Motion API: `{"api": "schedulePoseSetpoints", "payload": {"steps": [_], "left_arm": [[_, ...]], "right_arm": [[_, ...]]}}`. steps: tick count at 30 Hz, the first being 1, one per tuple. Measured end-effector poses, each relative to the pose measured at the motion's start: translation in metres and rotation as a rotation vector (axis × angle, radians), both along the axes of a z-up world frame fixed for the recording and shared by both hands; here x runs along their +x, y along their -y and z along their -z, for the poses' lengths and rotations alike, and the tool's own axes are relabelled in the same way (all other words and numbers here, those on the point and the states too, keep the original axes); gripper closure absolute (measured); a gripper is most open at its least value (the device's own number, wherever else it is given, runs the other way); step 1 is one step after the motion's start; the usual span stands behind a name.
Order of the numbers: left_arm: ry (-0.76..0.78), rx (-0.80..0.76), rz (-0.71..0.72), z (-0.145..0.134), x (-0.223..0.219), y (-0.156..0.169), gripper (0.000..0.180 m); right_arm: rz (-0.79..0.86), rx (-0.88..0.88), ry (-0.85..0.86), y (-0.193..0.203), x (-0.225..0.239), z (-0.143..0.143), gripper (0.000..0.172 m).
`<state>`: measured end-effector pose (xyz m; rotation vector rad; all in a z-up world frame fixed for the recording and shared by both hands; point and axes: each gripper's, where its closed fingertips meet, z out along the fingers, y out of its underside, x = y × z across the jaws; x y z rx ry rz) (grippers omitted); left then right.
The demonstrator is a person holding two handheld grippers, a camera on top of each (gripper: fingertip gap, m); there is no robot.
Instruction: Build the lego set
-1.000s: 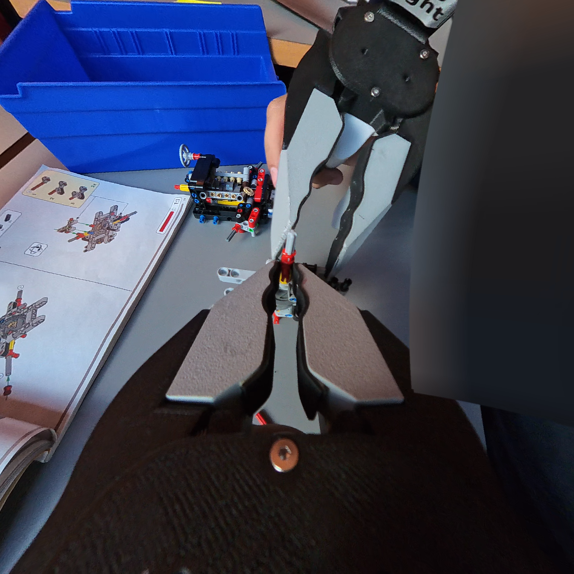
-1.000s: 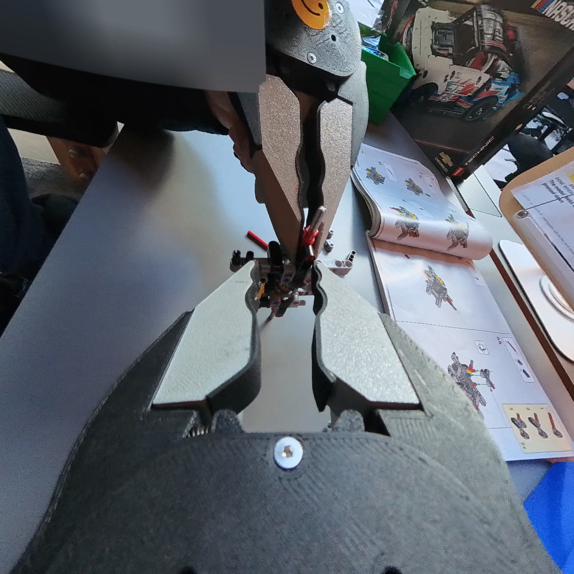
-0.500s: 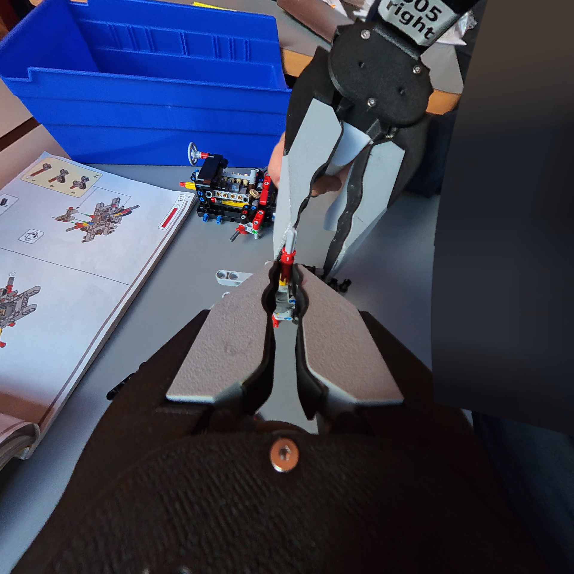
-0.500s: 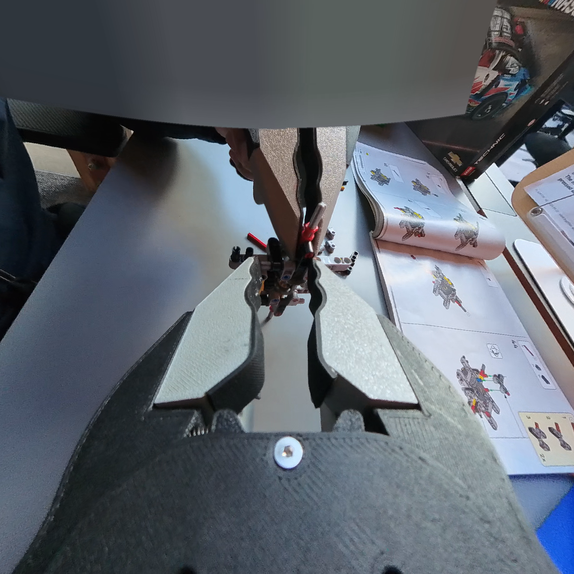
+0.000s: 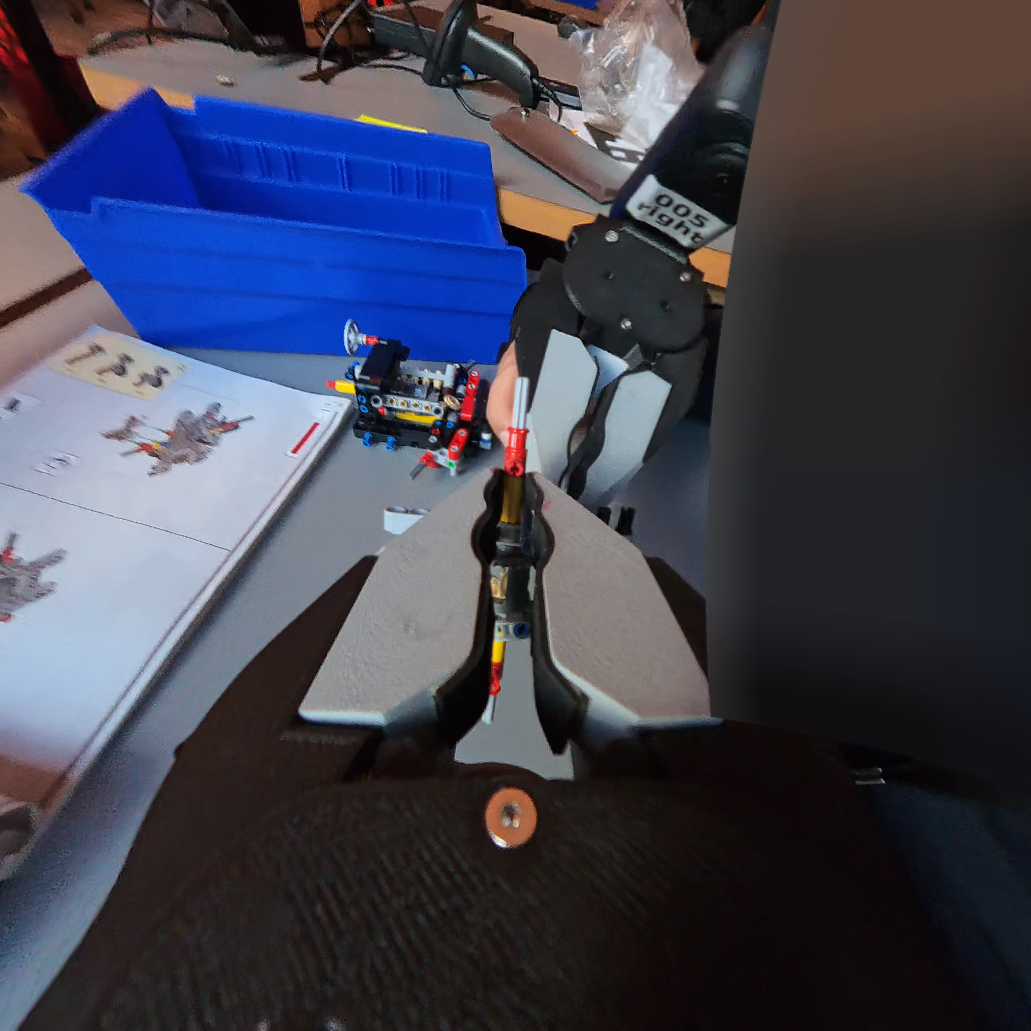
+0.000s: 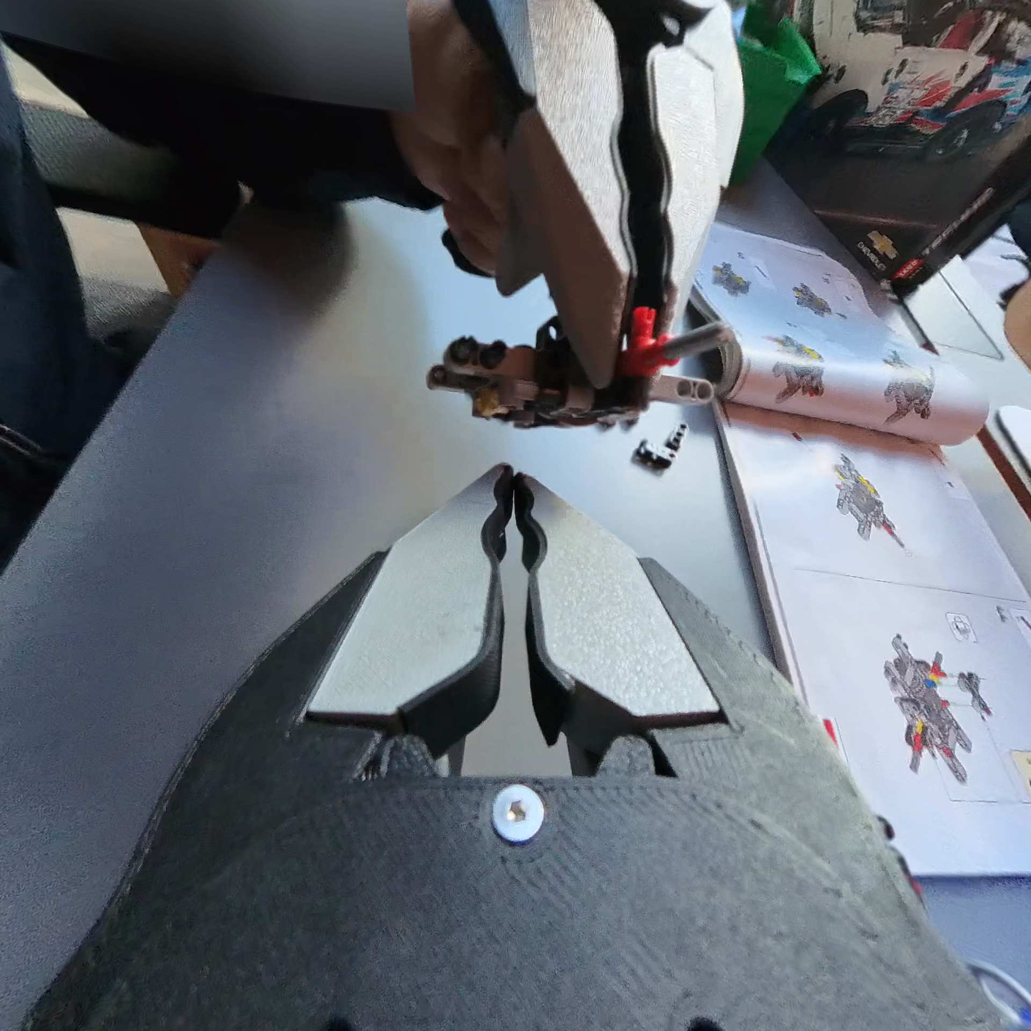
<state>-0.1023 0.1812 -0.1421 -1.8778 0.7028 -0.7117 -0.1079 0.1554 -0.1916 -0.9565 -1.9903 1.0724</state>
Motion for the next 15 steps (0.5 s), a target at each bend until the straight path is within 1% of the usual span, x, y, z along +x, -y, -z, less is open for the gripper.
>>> {"api": "schedulePoseSetpoints", "payload": {"steps": [1,2,5,7,9,10,12,15], "left_arm": [[0.010,-0.010,-0.003,0.003,-0.001,0.000,0.176],[0.033,-0.009,-0.010,0.002,-0.004,-0.001,0.176],[0.205,-0.034,0.030,-0.009,-0.008,0.002,0.176],[0.252,-0.016,0.033,-0.011,-0.014,0.004,0.176],[0.303,0.039,0.053,-0.016,-0.016,0.008,0.176],[0.321,0.064,0.069,-0.018,-0.015,0.012,0.176],[0.320,0.133,0.079,-0.018,-0.014,0.016,0.176],[0.251,0.228,0.075,-0.013,-0.011,0.019,0.176]], "right_arm": [[0.020,0.022,0.018,-0.003,0.000,0.006,0.172],[0.038,0.026,0.027,-0.005,0.000,0.008,0.172],[0.083,0.016,-0.030,-0.009,-0.001,-0.002,0.172],[0.094,0.006,-0.065,-0.008,0.000,-0.010,0.170],[0.121,-0.001,-0.109,-0.009,0.002,-0.017,0.159],[0.127,-0.011,-0.133,-0.009,0.002,-0.021,0.157],[0.122,-0.046,-0.180,-0.004,0.003,-0.030,0.151],[0.118,-0.071,-0.222,0.000,0.005,-0.038,0.147]]}}
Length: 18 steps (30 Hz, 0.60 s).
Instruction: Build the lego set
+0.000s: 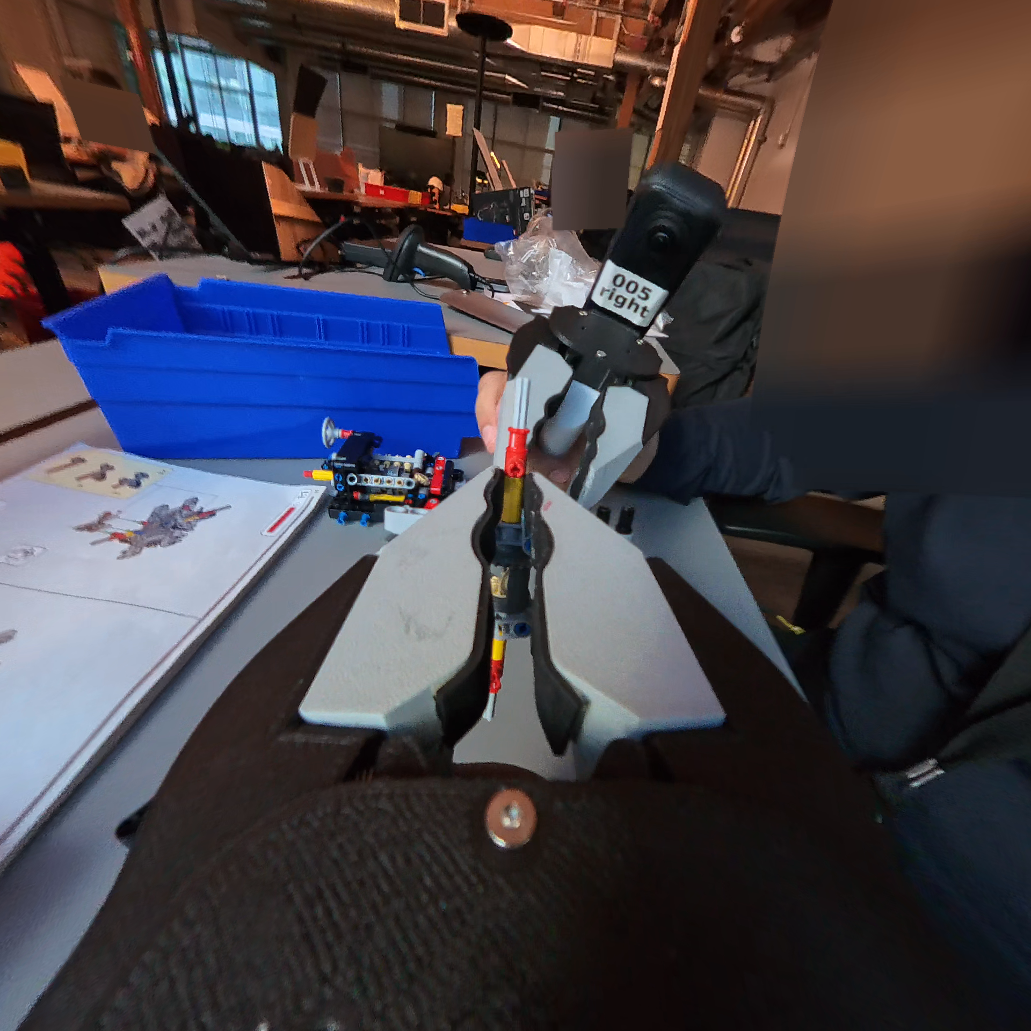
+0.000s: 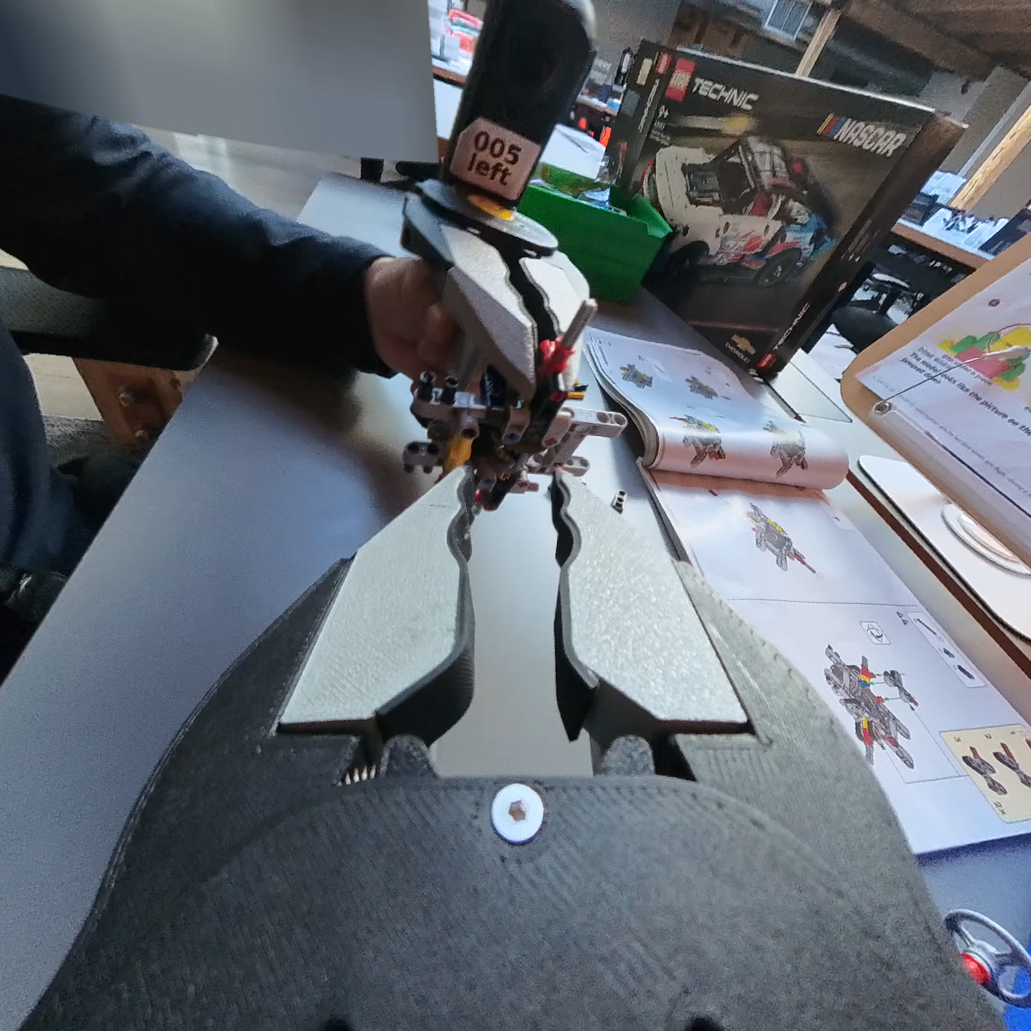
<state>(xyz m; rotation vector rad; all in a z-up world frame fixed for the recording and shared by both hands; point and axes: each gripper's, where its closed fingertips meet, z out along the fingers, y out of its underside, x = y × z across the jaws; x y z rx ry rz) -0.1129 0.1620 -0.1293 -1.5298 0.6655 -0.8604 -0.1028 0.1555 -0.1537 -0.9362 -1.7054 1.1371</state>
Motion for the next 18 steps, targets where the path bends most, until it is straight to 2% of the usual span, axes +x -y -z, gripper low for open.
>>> {"api": "schedulePoseSetpoints", "payload": {"steps": [6,10,15,18], "left_arm": [[-0.122,0.169,-0.036,0.004,0.013,0.008,0.176],[-0.090,0.262,-0.018,-0.001,0.021,0.017,0.176],[-0.045,0.407,0.029,-0.013,0.026,0.032,0.176],[-0.026,0.433,0.043,-0.015,0.030,0.036,0.176]], "right_arm": [[-0.044,-0.010,-0.060,0.015,0.003,-0.010,0.145],[-0.043,0.010,-0.068,0.018,0.005,-0.009,0.137],[-0.086,-0.131,-0.055,0.021,0.004,-0.011,0.112],[-0.140,-0.192,-0.050,0.029,0.005,-0.010,0.118]]}}
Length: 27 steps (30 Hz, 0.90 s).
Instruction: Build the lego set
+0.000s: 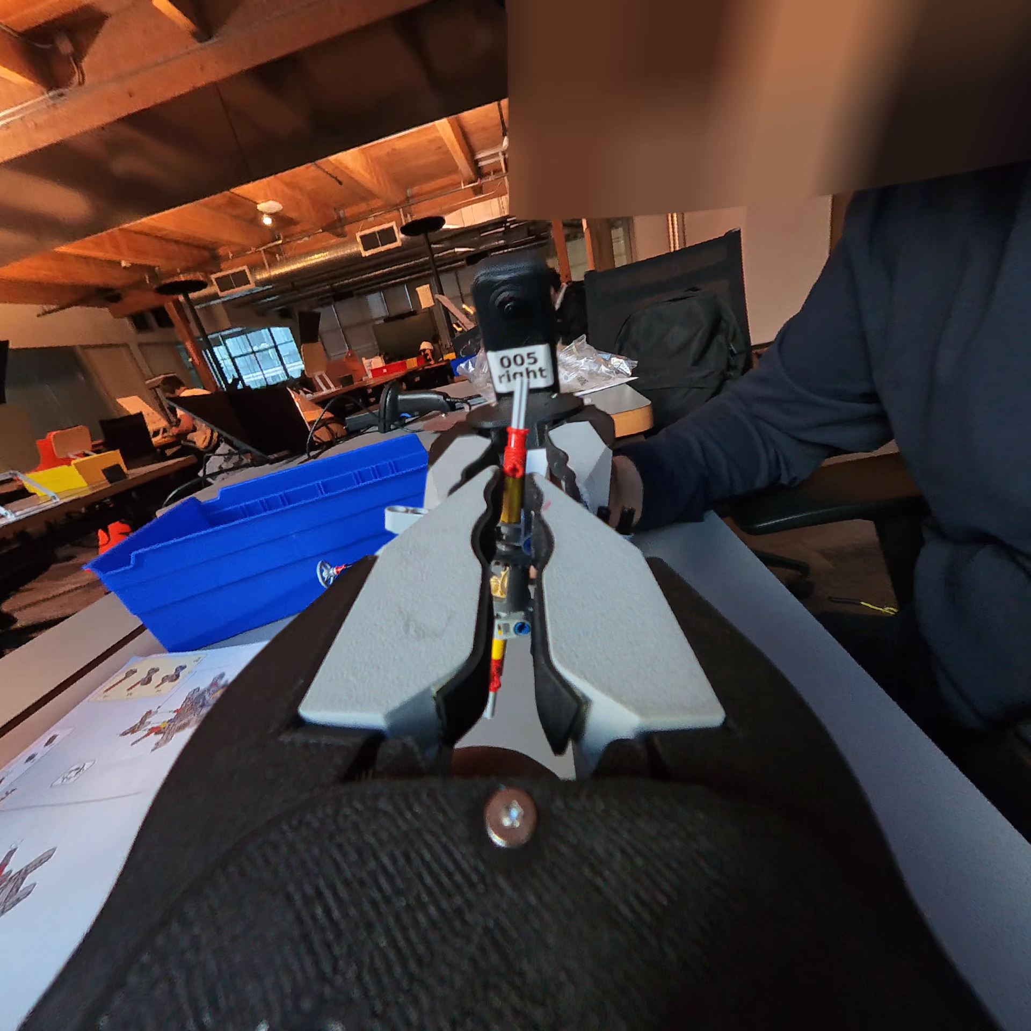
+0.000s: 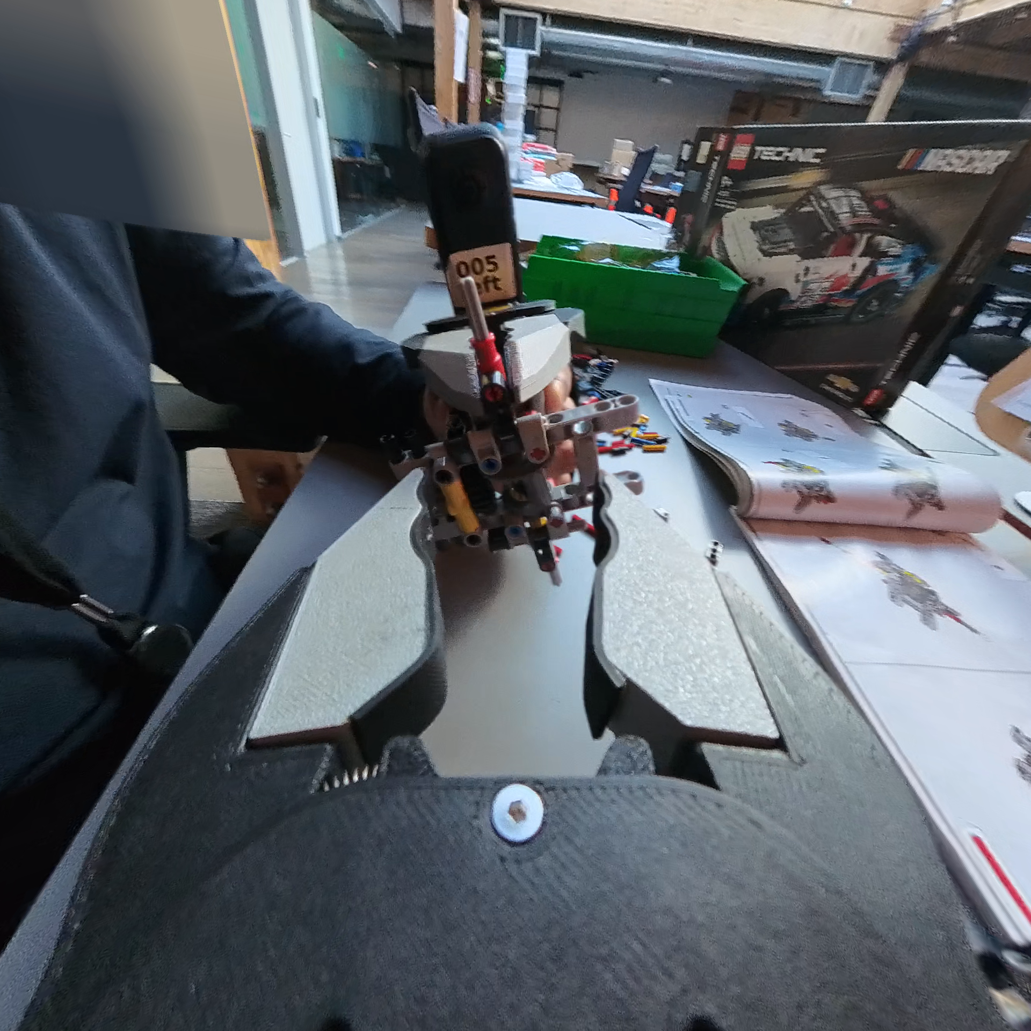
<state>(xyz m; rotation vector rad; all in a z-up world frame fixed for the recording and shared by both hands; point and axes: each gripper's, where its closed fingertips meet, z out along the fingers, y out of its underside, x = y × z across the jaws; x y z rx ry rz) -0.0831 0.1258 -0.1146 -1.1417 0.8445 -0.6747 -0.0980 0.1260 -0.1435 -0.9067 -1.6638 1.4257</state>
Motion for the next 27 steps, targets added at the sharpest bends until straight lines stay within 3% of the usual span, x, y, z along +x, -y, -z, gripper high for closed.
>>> {"api": "schedulePoseSetpoints", "payload": {"steps": [4,12,22,27], "left_arm": [[0.013,0.029,-0.002,-0.003,0.001,0.002,0.176],[0.047,0.021,-0.026,-0.003,-0.005,-0.004,0.176],[-0.012,0.018,-0.056,0.006,-0.003,-0.008,0.176],[-0.078,-0.020,-0.115,0.017,-0.008,-0.016,0.176]], "right_arm": [[-0.034,-0.003,-0.033,0.007,0.002,-0.003,0.128],[0.077,0.169,-0.096,0.010,-0.005,-0.005,0.116],[-0.039,0.066,-0.023,0.007,0.005,0.002,0.116],[0.012,0.121,0.049,-0.003,0.000,0.014,0.116]]}}
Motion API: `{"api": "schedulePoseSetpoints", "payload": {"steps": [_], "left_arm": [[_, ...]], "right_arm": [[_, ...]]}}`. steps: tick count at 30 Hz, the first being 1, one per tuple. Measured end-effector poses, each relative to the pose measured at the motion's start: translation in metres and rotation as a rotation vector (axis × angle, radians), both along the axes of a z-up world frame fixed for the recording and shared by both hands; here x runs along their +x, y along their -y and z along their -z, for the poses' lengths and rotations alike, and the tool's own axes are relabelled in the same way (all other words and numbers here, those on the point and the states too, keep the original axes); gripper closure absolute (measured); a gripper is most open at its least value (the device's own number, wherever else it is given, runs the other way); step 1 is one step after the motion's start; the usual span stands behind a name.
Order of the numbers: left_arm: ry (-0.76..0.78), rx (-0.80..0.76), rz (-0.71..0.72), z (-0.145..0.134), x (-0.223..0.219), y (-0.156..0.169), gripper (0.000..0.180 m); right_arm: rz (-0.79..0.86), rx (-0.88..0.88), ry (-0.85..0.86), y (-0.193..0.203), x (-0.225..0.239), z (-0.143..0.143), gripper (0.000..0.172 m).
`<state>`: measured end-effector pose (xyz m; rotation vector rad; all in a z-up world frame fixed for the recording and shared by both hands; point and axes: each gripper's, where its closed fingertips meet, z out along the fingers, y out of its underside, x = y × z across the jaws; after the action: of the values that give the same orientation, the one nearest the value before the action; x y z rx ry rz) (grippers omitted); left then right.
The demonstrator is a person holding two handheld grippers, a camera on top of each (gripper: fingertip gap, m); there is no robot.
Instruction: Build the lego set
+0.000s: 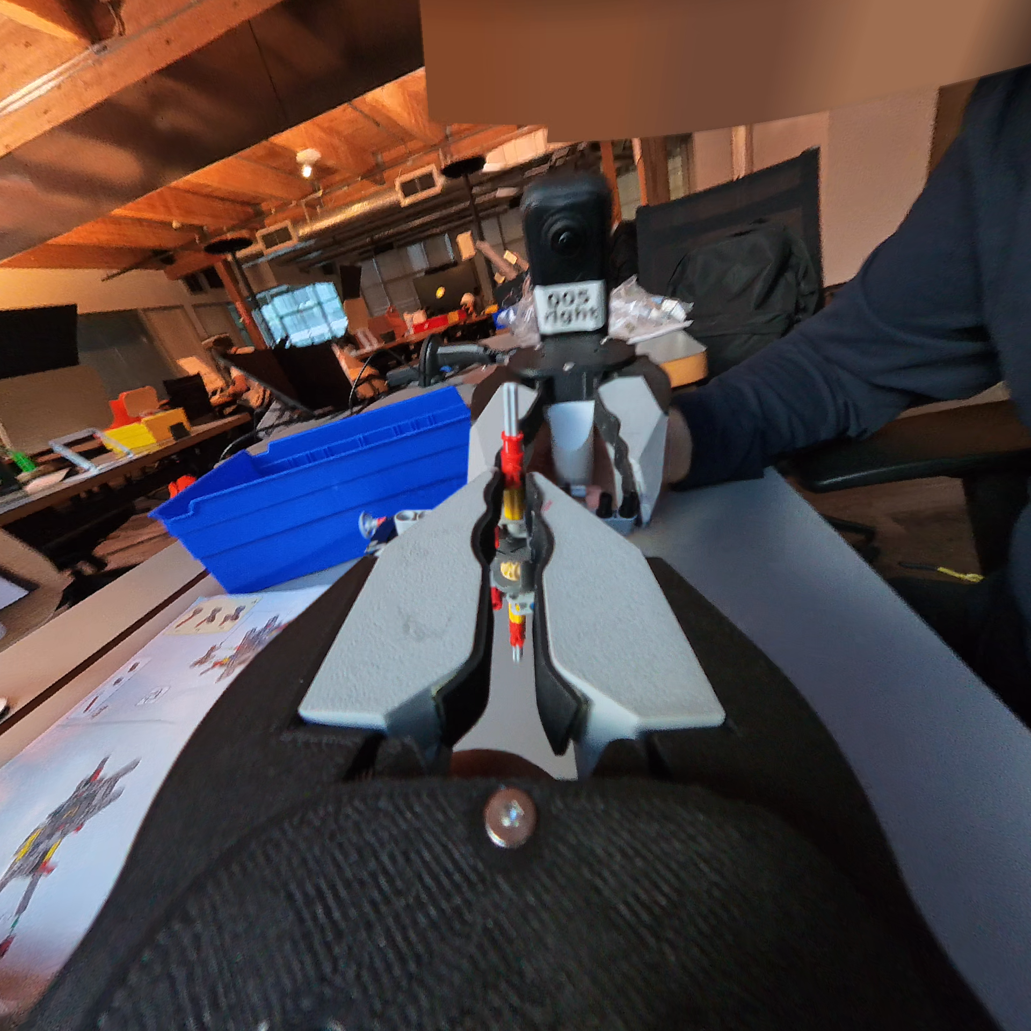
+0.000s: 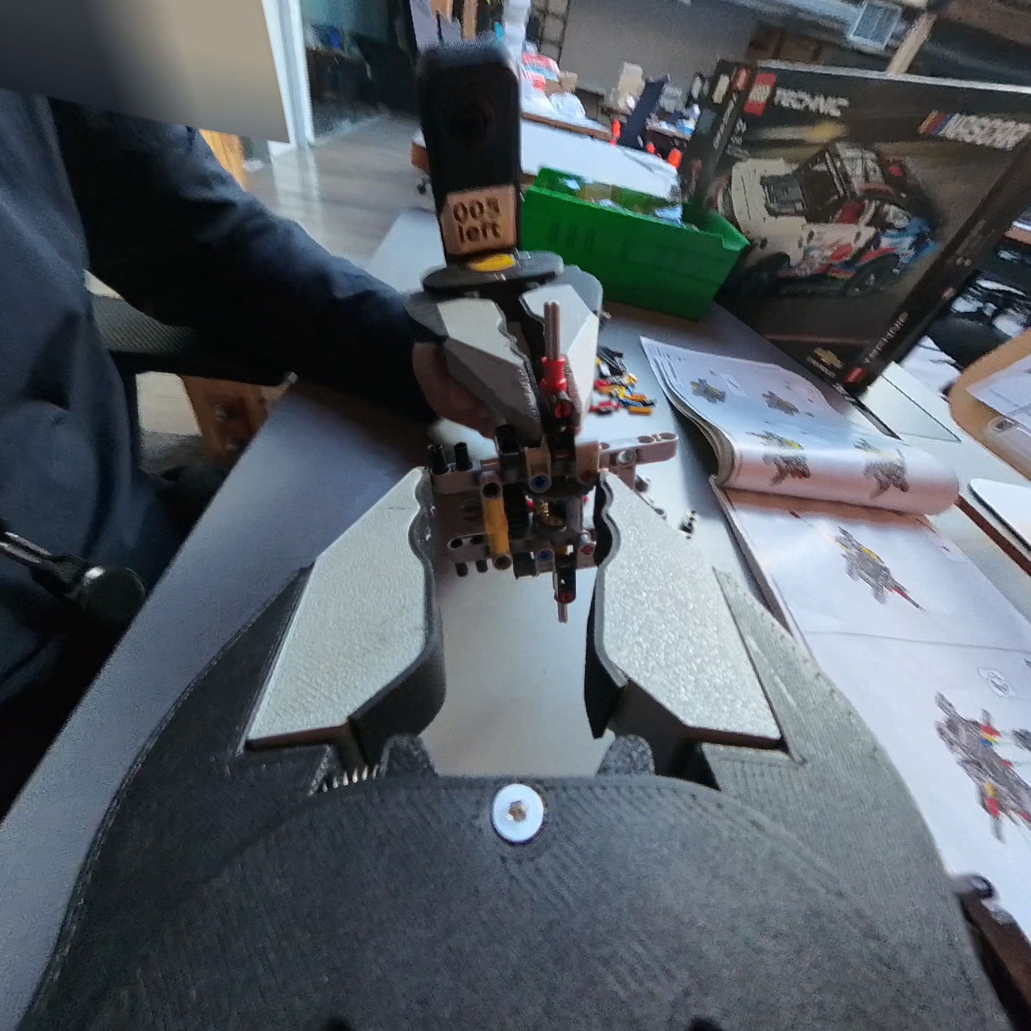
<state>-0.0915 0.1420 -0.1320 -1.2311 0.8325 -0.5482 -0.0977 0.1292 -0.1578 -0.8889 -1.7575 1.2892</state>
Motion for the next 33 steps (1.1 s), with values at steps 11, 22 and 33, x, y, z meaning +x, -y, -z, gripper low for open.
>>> {"api": "schedulePoseSetpoints", "payload": {"steps": [11,22,33], "left_arm": [[-0.215,-0.314,-0.197,0.034,-0.026,-0.010,0.157],[-0.446,-0.584,-0.269,0.094,-0.027,-0.003,0.154],[-0.360,-0.645,-0.386,0.089,-0.056,-0.030,0.150]], "right_arm": [[0.157,0.330,0.276,-0.031,0.002,0.047,0.116],[0.070,0.302,0.385,-0.013,0.006,0.068,0.158],[0.290,0.091,0.360,-0.078,-0.003,0.061,0.120]]}}
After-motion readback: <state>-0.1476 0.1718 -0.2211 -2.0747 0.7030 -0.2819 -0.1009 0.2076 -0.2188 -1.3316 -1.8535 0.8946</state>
